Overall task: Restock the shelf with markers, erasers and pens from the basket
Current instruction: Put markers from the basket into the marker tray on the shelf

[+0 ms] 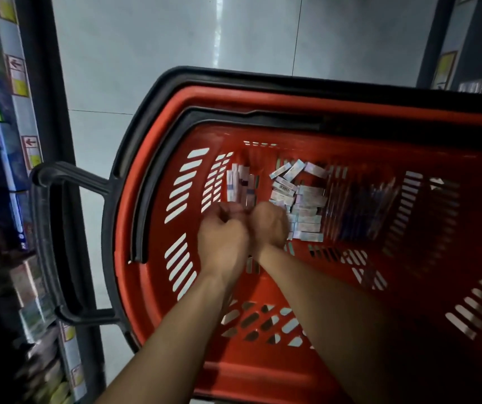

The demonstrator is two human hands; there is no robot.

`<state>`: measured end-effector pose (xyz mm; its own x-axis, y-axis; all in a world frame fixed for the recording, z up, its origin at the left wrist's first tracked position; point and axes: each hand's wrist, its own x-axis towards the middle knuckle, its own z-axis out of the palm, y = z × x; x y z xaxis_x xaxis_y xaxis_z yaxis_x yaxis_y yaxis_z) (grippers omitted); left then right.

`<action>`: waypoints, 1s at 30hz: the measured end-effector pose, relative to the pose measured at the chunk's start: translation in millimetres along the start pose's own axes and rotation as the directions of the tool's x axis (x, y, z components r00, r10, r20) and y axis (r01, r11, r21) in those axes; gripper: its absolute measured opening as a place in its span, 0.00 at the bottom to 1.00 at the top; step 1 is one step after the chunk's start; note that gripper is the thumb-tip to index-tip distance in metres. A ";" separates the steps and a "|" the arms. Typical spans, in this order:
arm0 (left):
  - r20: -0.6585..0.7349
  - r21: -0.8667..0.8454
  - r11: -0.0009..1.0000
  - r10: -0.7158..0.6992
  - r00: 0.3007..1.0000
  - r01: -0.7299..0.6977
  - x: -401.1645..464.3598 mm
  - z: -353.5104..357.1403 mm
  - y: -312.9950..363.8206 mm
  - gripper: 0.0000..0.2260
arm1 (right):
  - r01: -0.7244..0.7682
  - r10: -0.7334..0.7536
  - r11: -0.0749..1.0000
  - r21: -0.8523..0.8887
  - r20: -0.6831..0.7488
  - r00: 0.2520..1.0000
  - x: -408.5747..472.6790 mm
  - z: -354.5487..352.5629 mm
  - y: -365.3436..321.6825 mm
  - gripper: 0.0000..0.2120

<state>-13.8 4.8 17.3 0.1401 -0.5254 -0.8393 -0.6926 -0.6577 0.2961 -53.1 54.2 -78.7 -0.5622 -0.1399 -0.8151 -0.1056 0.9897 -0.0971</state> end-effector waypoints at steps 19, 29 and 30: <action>0.059 0.365 0.892 0.264 0.963 -0.267 -8.2 3.7 -6.5 0.15 | 0.176 -0.164 0.933 0.313 -0.064 0.984 -8.4 -17.7 17.4 0.10; 0.003 0.105 0.975 0.198 0.980 -0.197 -10.2 3.4 -11.7 0.11 | 0.077 -0.079 0.997 -0.021 -0.076 0.994 16.7 13.1 -9.0 0.12; 0.011 0.092 0.977 0.191 0.982 -0.191 -10.4 3.4 -11.1 0.11 | 0.080 -0.080 0.997 -0.005 -0.059 0.995 16.2 10.7 -10.8 0.12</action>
<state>-10.0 19.4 21.2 -0.0022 -0.6355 -0.7721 -0.7686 -0.4928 0.4079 -52.3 41.6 -97.0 -0.5990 -0.2207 -0.7697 -0.1548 0.9751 -0.1591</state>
